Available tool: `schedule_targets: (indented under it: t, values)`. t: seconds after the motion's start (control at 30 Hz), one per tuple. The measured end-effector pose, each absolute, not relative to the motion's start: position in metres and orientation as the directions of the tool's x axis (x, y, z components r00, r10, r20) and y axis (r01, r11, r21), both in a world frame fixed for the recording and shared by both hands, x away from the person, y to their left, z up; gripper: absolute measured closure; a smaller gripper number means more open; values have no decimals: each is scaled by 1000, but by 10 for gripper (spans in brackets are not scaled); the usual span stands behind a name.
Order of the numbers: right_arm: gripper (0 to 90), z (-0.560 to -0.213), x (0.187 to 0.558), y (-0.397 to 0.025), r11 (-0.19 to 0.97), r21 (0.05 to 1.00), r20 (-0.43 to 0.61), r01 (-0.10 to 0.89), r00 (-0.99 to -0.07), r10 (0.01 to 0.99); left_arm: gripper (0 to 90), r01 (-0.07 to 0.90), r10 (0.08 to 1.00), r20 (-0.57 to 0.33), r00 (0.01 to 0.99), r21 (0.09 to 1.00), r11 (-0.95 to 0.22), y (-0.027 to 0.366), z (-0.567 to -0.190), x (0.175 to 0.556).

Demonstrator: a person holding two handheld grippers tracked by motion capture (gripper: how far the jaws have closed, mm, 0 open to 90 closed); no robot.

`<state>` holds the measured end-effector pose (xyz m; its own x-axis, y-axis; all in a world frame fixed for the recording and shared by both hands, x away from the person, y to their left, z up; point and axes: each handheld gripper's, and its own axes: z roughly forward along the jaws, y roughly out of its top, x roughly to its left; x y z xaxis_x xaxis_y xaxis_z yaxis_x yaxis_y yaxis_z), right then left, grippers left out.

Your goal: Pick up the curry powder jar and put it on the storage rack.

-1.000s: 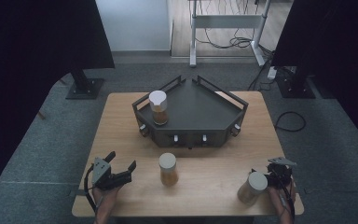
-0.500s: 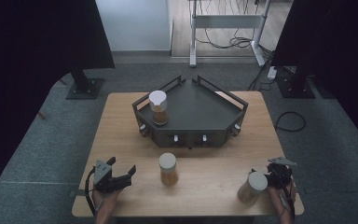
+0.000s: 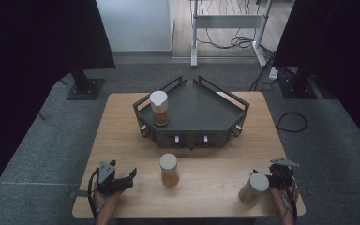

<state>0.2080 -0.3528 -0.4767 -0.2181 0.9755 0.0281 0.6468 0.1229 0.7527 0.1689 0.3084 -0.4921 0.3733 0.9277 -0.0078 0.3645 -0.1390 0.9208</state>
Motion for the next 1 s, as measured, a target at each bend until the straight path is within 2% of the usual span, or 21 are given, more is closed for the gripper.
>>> schedule_targets:
  t: [0.17, 0.63, 1.0]
  values:
    - [44, -478, 204, -357, 101, 769, 52, 631, -220, 974, 57, 398, 931, 5, 364, 903, -160, 307, -491, 174]
    - [46, -460, 184, -350, 94, 837, 32, 539, -219, 975, 57, 435, 931, 9, 364, 882, -179, 304, -490, 178]
    - [55, -448, 175, -342, 88, 855, 11, 511, -188, 982, 58, 461, 930, 7, 366, 867, -188, 304, -487, 182]
